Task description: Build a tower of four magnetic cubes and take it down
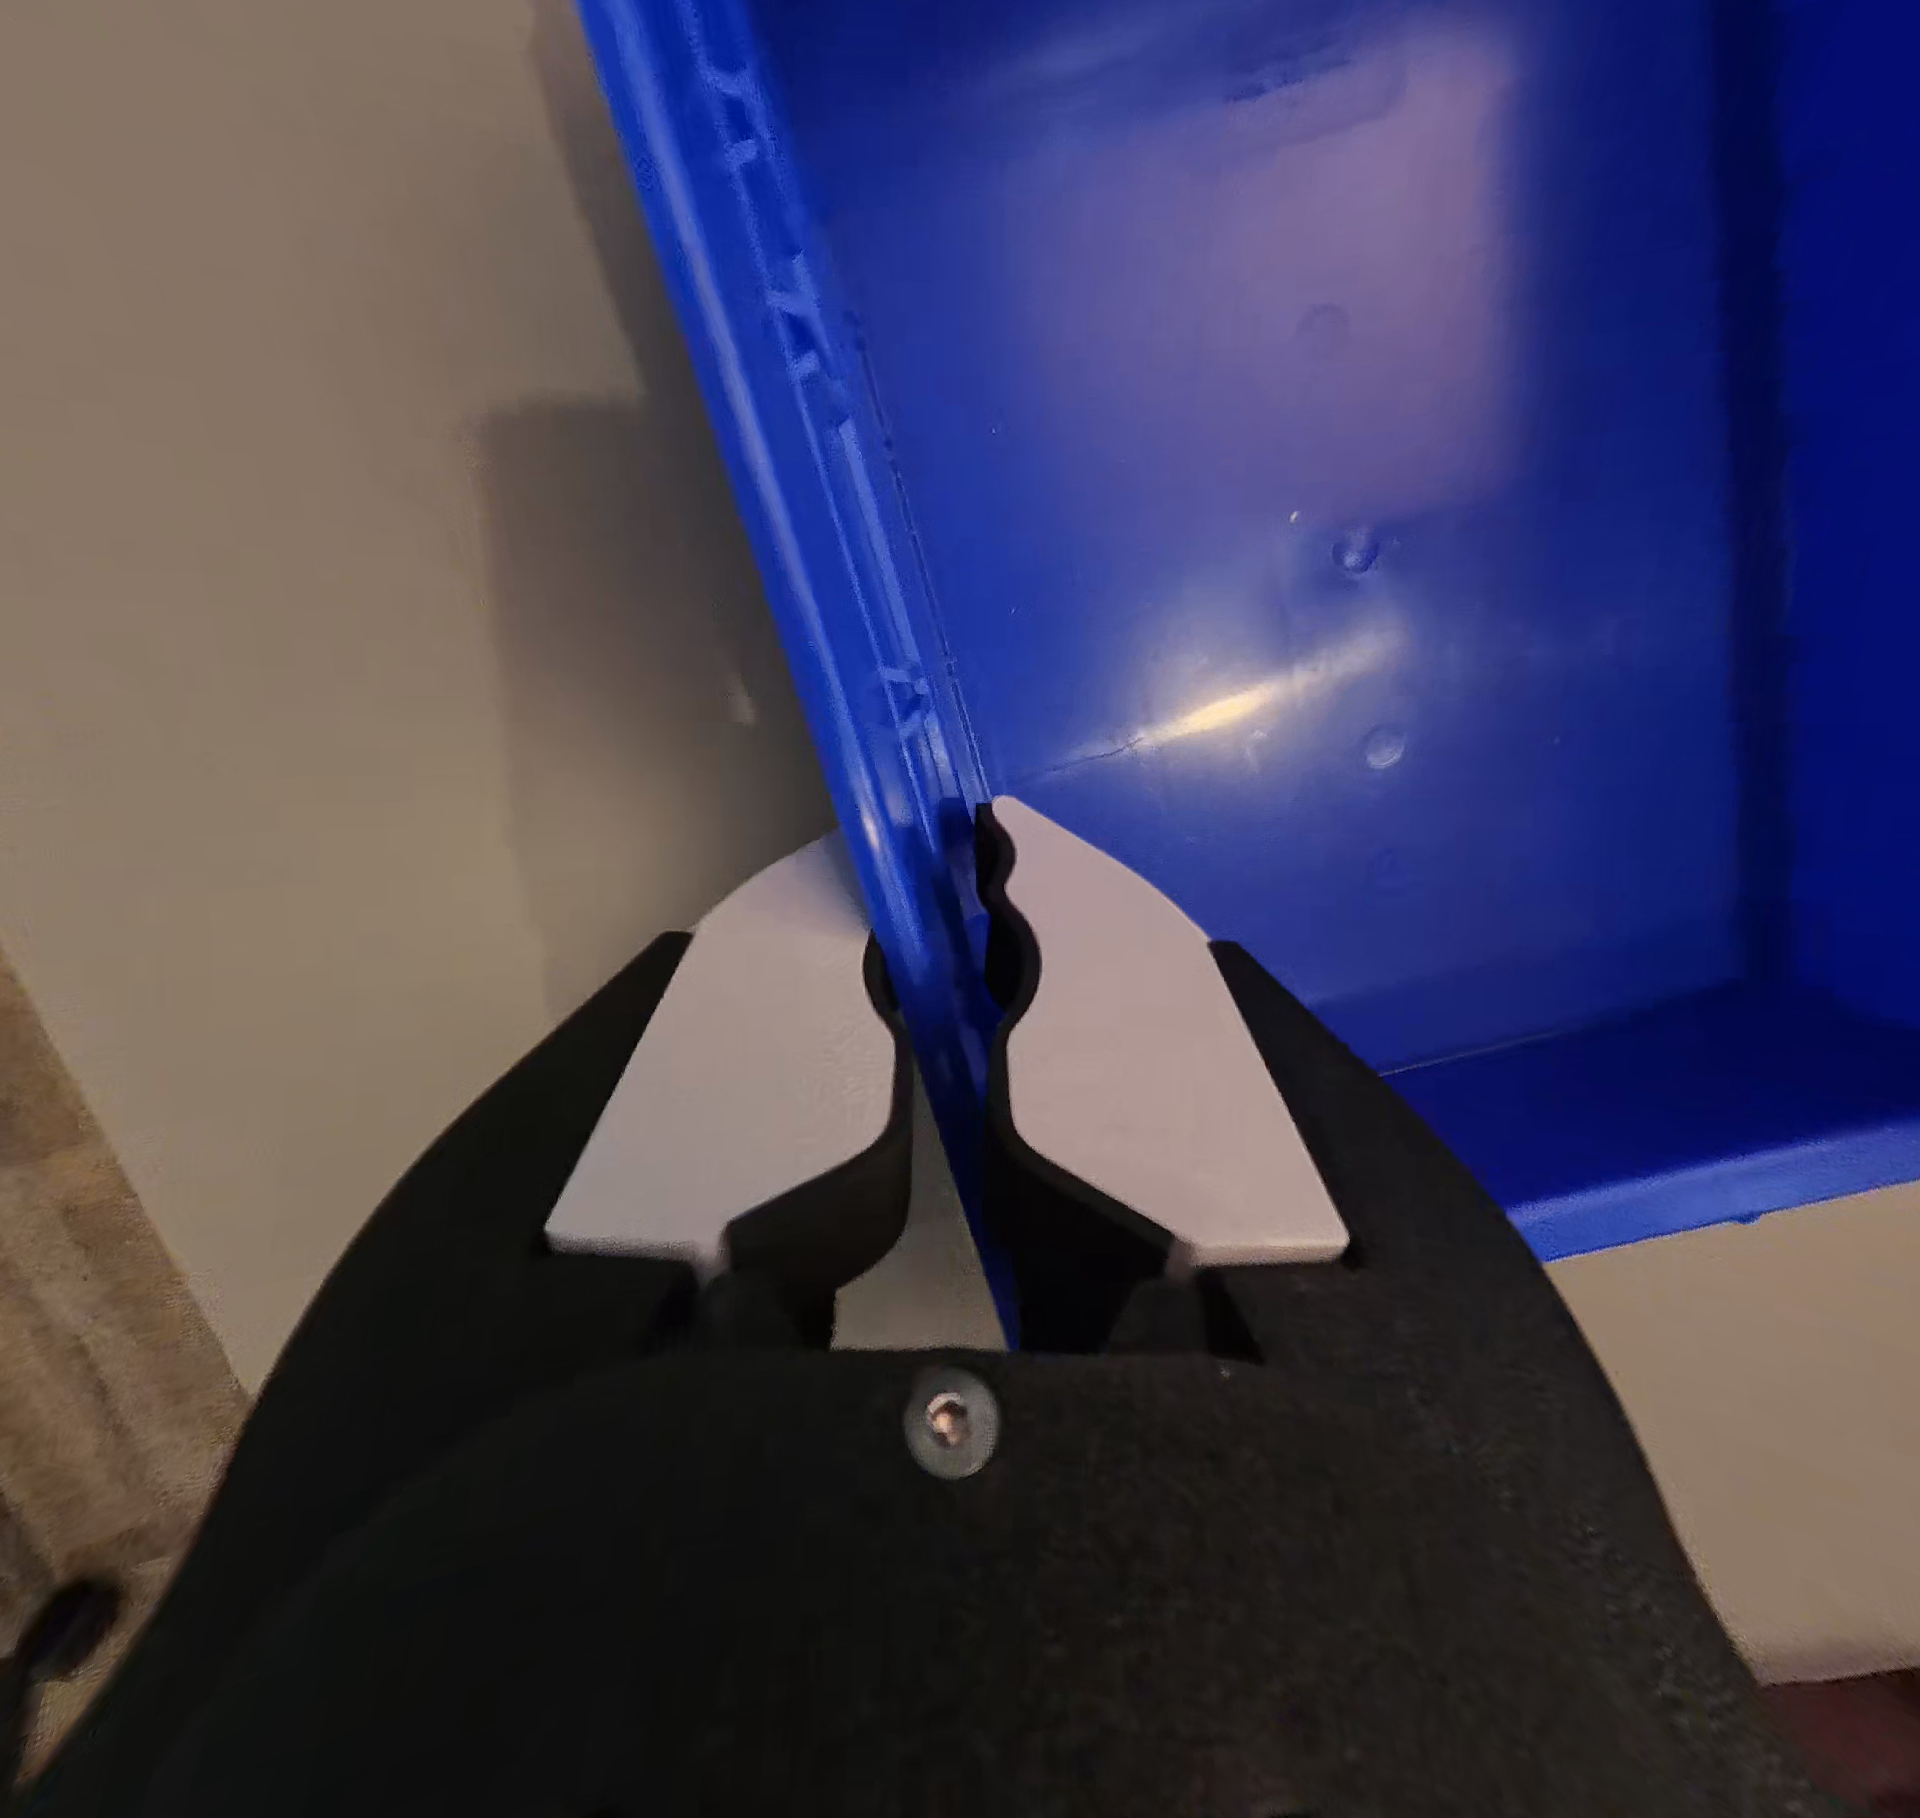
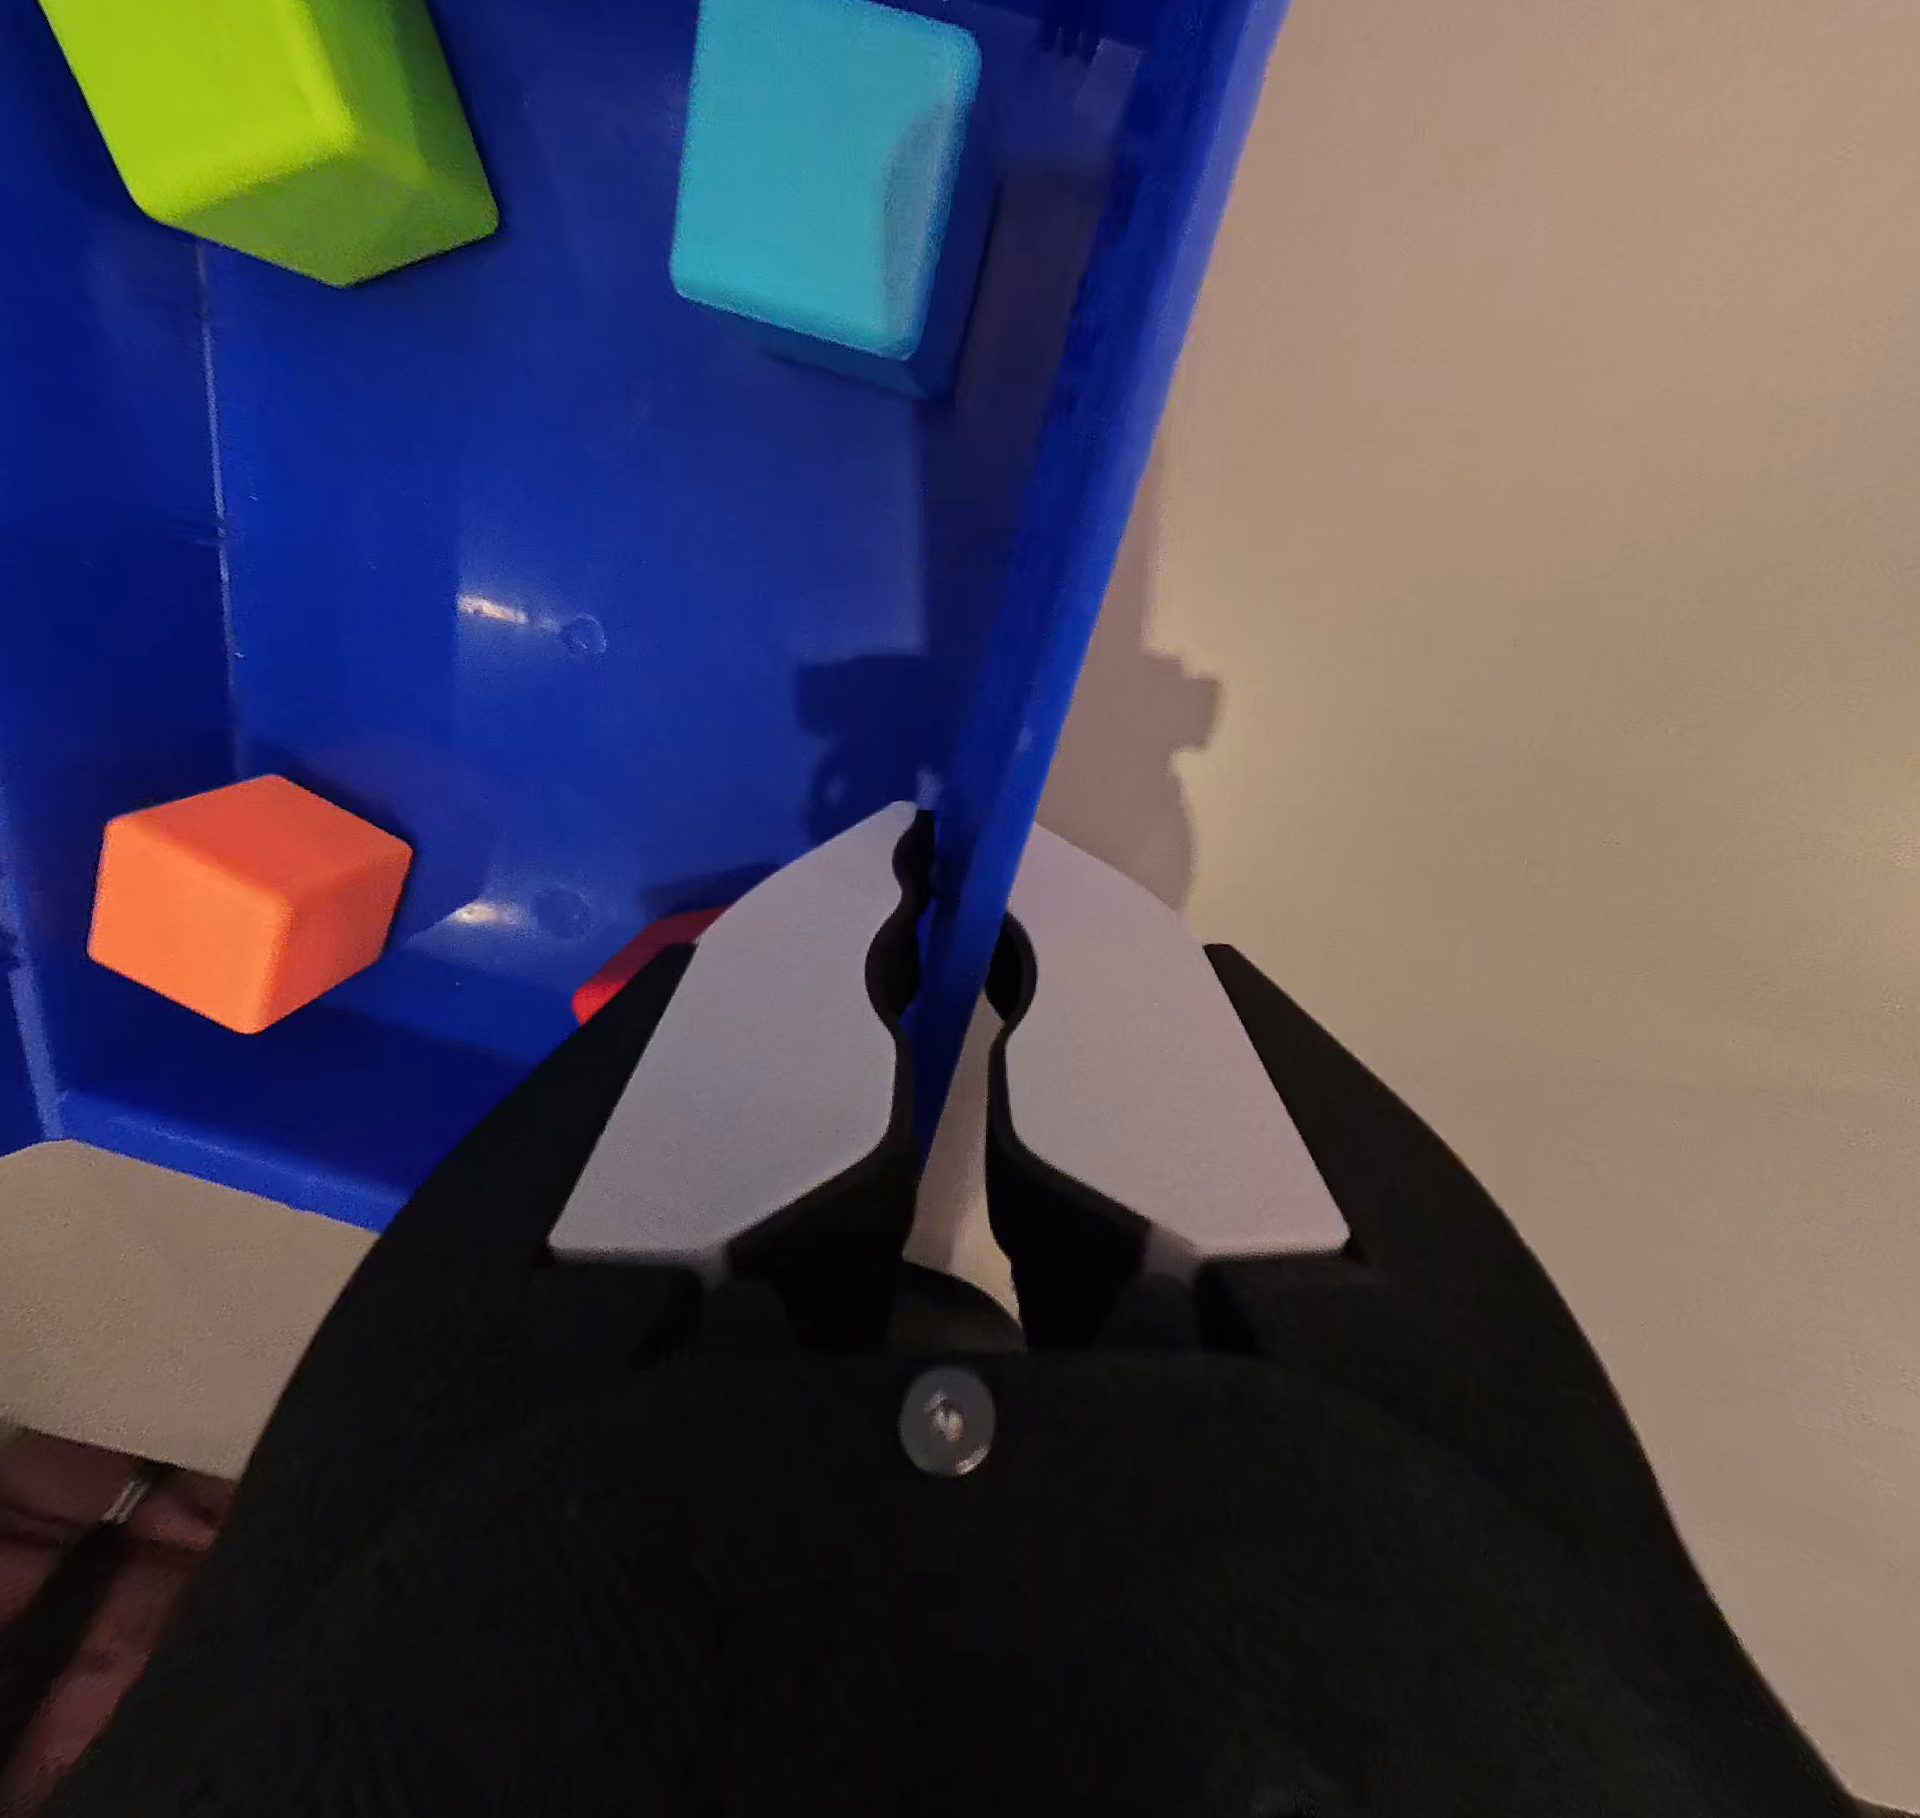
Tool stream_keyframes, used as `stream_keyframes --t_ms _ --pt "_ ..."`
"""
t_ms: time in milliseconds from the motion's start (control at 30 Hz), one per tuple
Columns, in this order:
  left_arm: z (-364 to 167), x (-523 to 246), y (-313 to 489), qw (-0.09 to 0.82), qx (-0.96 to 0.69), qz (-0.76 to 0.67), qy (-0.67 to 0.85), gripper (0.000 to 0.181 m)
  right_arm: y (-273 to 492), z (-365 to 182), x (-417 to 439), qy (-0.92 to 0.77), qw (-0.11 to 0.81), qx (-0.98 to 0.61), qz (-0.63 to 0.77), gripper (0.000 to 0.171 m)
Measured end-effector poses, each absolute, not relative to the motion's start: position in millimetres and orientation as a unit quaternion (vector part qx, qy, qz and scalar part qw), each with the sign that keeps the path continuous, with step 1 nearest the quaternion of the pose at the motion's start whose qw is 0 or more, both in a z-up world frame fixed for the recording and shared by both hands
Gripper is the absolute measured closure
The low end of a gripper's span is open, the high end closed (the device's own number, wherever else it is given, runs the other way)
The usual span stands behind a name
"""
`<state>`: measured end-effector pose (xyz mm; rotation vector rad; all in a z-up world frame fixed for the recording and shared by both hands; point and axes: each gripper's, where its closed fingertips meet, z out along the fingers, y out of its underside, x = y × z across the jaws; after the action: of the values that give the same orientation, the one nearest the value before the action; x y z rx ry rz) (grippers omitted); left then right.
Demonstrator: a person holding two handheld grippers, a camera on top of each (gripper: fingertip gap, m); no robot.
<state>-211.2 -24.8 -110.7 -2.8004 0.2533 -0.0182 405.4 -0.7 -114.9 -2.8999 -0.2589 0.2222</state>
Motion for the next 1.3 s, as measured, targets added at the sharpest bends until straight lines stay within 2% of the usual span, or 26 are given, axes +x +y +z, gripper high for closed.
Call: stream_keyframes --t_ms 167,400,600,767,1000,1100,1167,1300 --pt "-112 -149 -22 0.162 -0.974 0.010 0.156 0.160 1 -115 364 -0.133 0.111 -0.982 0.078 0.162" --pt "-113 -79 -26 0.176 -0.957 -0.026 0.231 0.161 2 -117 323 -0.179 0.114 -0.975 0.066 0.159" --pt "-114 -79 -26 0.179 -0.954 0.051 0.234 0.154 -6 -123 324 -0.202 0.081 -0.975 0.053 0.155" --pt "-113 -46 -29 0.193 -0.952 -0.031 0.236 0.154 1 -124 354 -0.178 0.085 -0.980 0.024 0.155" --pt "-114 -8 -29 0.216 -0.933 -0.037 0.287 0.139 -1 -125 381 -0.110 0.079 -0.989 0.065 0.153" --pt "-111 -10 -26 0.221 -0.931 -0.051 0.287 0.139 -12 -141 381 -0.091 0.021 -0.991 0.092 0.151" --pt "-106 -13 -24 0.229 -0.929 -0.066 0.283 0.140 -15 -143 380 -0.088 -0.001 -0.991 0.100 0.160" --pt "-71 -20 -25 0.268 -0.918 -0.101 0.274 0.135 -15 -143 383 -0.099 -0.023 -0.992 0.075 0.164"
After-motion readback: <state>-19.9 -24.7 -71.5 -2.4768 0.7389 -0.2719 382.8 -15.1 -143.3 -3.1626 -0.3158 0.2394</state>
